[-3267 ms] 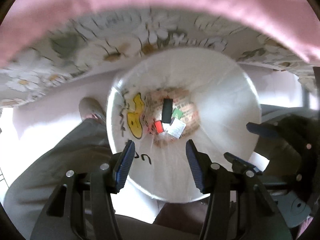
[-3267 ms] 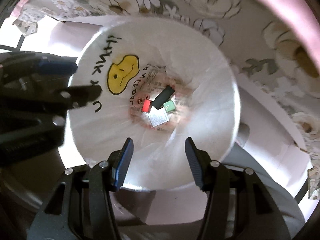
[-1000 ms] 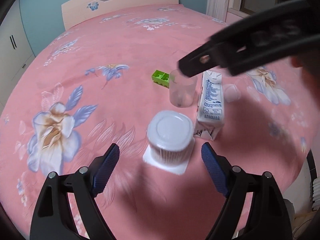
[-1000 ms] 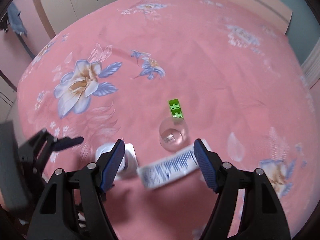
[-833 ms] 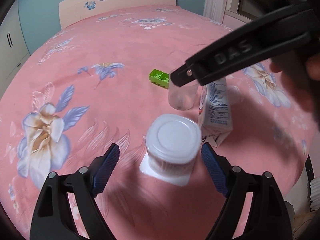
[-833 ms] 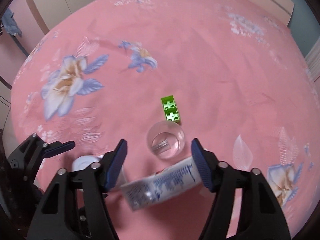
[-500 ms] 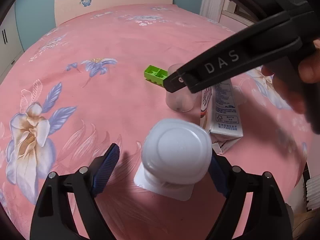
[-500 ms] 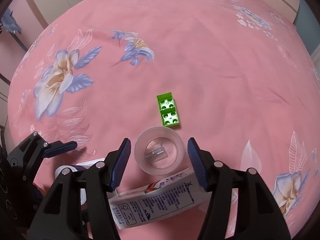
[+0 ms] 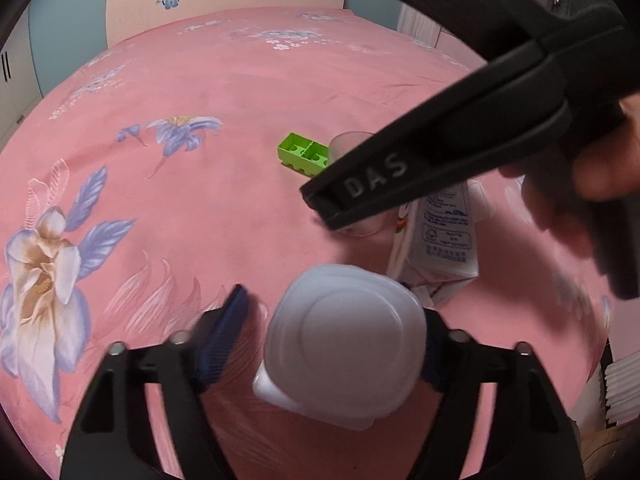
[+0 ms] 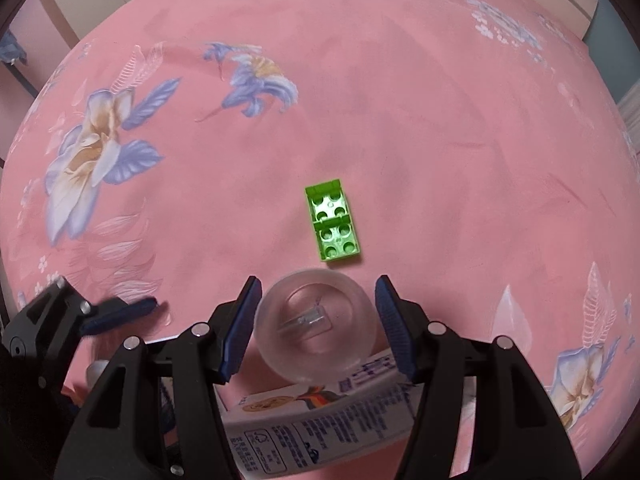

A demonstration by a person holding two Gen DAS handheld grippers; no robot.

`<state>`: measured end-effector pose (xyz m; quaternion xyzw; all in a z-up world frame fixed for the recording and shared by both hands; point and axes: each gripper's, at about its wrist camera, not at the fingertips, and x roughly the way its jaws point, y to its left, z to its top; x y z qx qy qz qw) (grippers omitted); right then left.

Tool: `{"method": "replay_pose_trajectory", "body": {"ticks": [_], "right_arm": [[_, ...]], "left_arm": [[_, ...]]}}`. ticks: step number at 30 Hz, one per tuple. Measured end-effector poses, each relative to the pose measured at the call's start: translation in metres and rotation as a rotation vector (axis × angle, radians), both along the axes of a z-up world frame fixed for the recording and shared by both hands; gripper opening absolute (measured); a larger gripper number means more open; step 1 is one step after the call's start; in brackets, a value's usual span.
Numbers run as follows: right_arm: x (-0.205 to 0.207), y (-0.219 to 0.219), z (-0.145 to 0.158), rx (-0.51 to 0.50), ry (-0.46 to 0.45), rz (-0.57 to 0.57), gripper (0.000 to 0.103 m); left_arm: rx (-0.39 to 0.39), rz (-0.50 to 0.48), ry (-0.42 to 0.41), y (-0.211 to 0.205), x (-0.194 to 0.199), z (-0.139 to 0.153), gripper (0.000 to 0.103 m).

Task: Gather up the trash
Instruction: 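Grasp the white lidded cup with the left tool while the right tool grasps the clear cup, then carry the white lidded cup and clear cup over the trash bin with both tools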

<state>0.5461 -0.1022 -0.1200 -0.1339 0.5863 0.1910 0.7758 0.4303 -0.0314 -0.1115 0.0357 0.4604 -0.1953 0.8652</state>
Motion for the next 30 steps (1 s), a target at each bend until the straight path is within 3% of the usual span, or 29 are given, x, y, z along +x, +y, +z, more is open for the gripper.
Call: {"method": "replay_pose_trajectory", "body": {"ticks": [2,4,14,23,30], "right_arm": [[0.002,0.0,-0.006,0.008,0.025,-0.005,0.048],[0.002,-0.001,-0.006,0.015,0.022,-0.006,0.048],[-0.006,-0.011,0.017,0.016,-0.024,-0.025,0.048],[-0.034,-0.015,0.096,0.04,-0.138,-0.03,0.048],[-0.085,-0.02,0.166,0.045,-0.241,-0.015,0.048]], "left_arm": [[-0.004,-0.001,0.012,-0.001,0.003,-0.004,0.057],[-0.006,-0.006,0.01,-0.001,0.005,-0.005,0.05],[0.004,-0.004,-0.034,0.007,-0.014,0.013,0.05],[0.045,0.044,-0.135,0.022,-0.037,0.084,0.049],[0.093,0.079,-0.242,0.03,-0.063,0.15,0.049]]}}
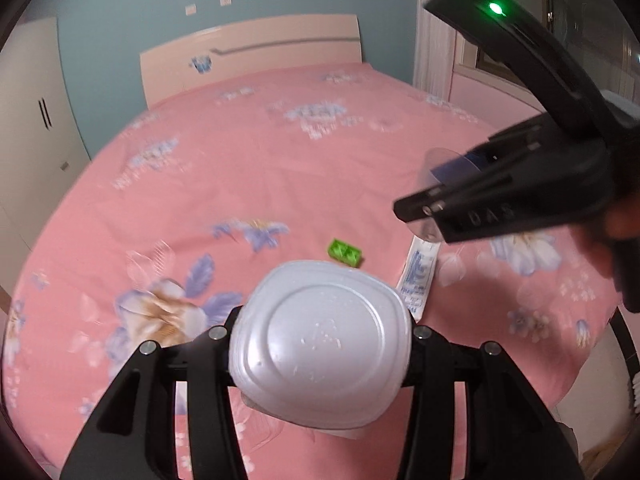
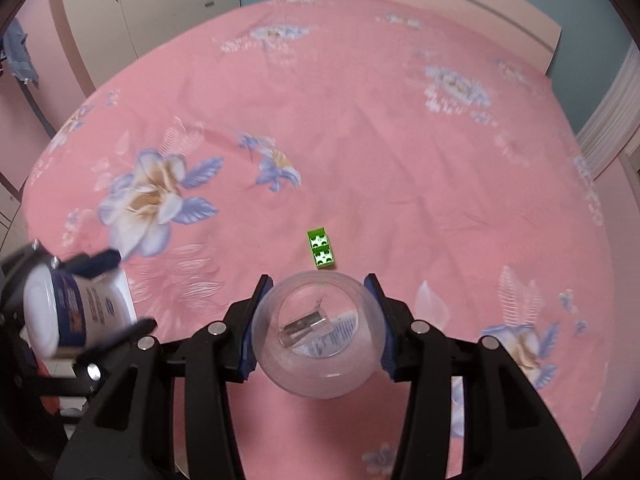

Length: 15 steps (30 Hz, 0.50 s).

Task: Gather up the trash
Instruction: 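Carry the white lidded cup and clear cup over the trash bin with both tools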

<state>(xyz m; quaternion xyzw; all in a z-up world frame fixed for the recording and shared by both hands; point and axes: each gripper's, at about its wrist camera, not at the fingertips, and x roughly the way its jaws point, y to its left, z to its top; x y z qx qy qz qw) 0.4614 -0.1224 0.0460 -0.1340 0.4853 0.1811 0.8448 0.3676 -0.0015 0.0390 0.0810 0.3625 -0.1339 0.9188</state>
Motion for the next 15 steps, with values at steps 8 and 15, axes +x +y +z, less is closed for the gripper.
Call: {"method": "replay_pose_trajectory", "body": {"ticks": [8,15], "right_arm": [[-0.074,-0.007,0.076,0.016,-0.119,0.017,0.048],[-0.144,-0.014,0.132,0.022,-0.208,0.03,0.048]], "left_arm": [[0.039,0.03,-0.115,-0.004,-0.052,0.076,0.049],[0.063,0.059,-0.183,-0.014,-0.101,0.136,0.049]]}}
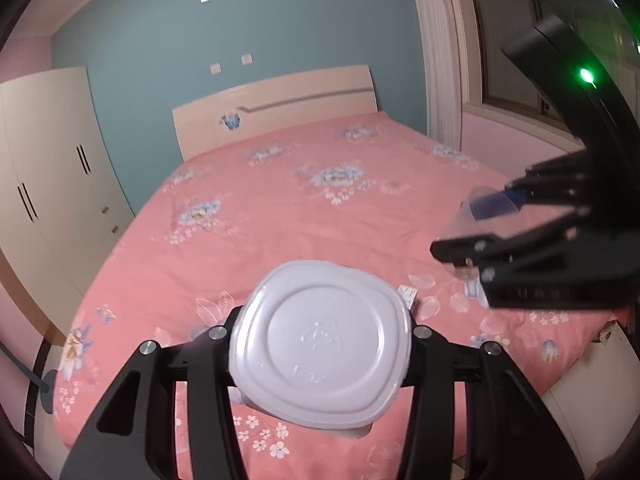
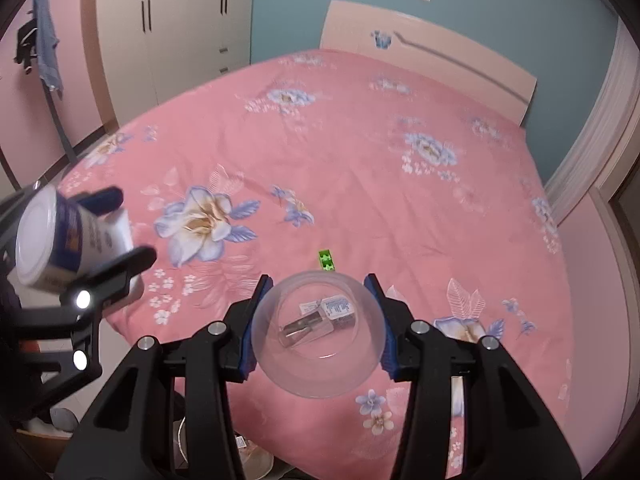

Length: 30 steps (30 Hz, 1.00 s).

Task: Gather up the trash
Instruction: 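Carry the white lidded cup and clear cup over the trash bin with both tools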

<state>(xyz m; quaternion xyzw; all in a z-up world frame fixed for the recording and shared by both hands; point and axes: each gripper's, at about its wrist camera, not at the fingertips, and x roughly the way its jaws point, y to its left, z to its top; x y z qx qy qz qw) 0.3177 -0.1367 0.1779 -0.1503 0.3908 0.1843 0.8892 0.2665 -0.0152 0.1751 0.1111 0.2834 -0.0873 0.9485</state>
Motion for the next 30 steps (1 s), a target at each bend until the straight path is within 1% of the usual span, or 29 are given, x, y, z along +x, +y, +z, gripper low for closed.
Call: {"method": "replay_pose_trajectory", "body": {"ticks": [2,4,8,11,15,18,21,26,30], "right_arm": [[-0.018,-0.003,0.012,0.0,-0.022,0.005,0.048],[-0.037,-0.005,0.024,0.001,-0.046,0.013,0.048],[-0.072,-0.013,0.041,0.001,-0.083,0.018,0.048],[-0.094,-0.018,0.046,0.002,-0.095,0.025,0.048],[-0.114,-0.023,0.045,-0.003,-0.099,0.028,0.048],[-0.123,-0.025,0.038,0.002,-0.092,0.033,0.048],[-0.131,-0.028,0.028,0.006,-0.075,0.037,0.048],[-0.135,-0.028,-0.001,0.002,-0.029,0.035,0.048],[-0.132,-0.028,-0.028,0.0,0.013,0.032,0.048]], "left_arm": [[0.008,0.008,-0.022,-0.003,-0.015,0.016,0.049],[0.012,0.013,-0.035,-0.004,-0.026,0.025,0.05],[-0.001,0.015,-0.034,-0.005,-0.048,0.041,0.049],[0.011,0.018,-0.045,-0.007,-0.059,0.046,0.049],[0.025,0.018,-0.039,-0.011,-0.073,0.043,0.049],[0.025,0.011,-0.022,-0.013,-0.08,0.037,0.049],[0.038,0.005,-0.002,-0.016,-0.085,0.024,0.049],[0.045,0.001,0.046,-0.017,-0.088,-0.002,0.049],[0.05,-0.005,0.096,-0.017,-0.088,-0.03,0.049]]}}
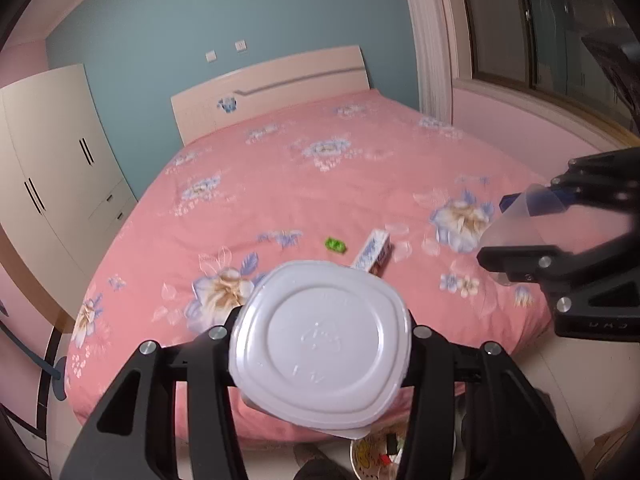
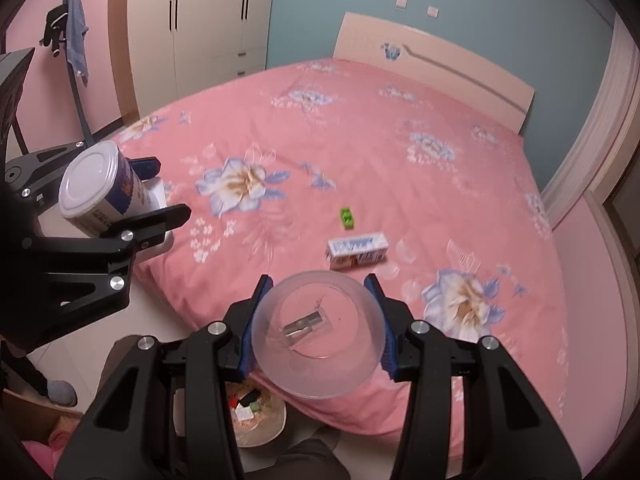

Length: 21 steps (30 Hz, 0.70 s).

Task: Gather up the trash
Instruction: 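Carry the white lidded cup and clear cup over the trash bin with both tools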

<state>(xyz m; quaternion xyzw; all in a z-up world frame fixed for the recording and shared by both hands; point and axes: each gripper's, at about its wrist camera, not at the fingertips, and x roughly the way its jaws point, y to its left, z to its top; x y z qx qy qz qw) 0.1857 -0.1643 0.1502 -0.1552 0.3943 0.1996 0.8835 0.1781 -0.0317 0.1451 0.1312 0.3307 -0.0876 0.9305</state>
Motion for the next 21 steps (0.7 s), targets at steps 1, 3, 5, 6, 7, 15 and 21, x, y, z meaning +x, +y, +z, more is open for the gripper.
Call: {"method": "replay_pose_trajectory", "body": {"ticks": [1,3,5,6,7,15,21], "right_arm": [[0.0,0.0,-0.008,0.001,0.012,0.001,0.048],[-0.001,0.001,-0.021,0.003,0.033,0.001,0.048],[-0.001,0.001,-0.036,0.004,0.057,0.0,0.048],[-0.002,0.0,-0.042,0.005,0.067,0.0,0.048],[-0.002,0.001,-0.05,0.005,0.079,0.001,0.048],[-0.003,0.0,-0.104,0.006,0.162,0.002,0.048],[-0.006,-0.001,-0.141,-0.002,0.223,0.003,0.048]], "left_arm": [[0.002,-0.002,0.01,0.0,-0.003,-0.004,0.049],[0.006,-0.004,0.034,0.0,-0.002,-0.017,0.049],[0.006,-0.007,0.059,0.002,-0.002,-0.031,0.049],[0.006,-0.006,0.076,0.002,-0.001,-0.041,0.049],[0.006,-0.005,0.088,0.001,-0.002,-0.046,0.049],[0.011,0.004,0.192,0.002,-0.004,-0.105,0.049],[0.013,-0.002,0.257,-0.001,-0.004,-0.14,0.049]]}}
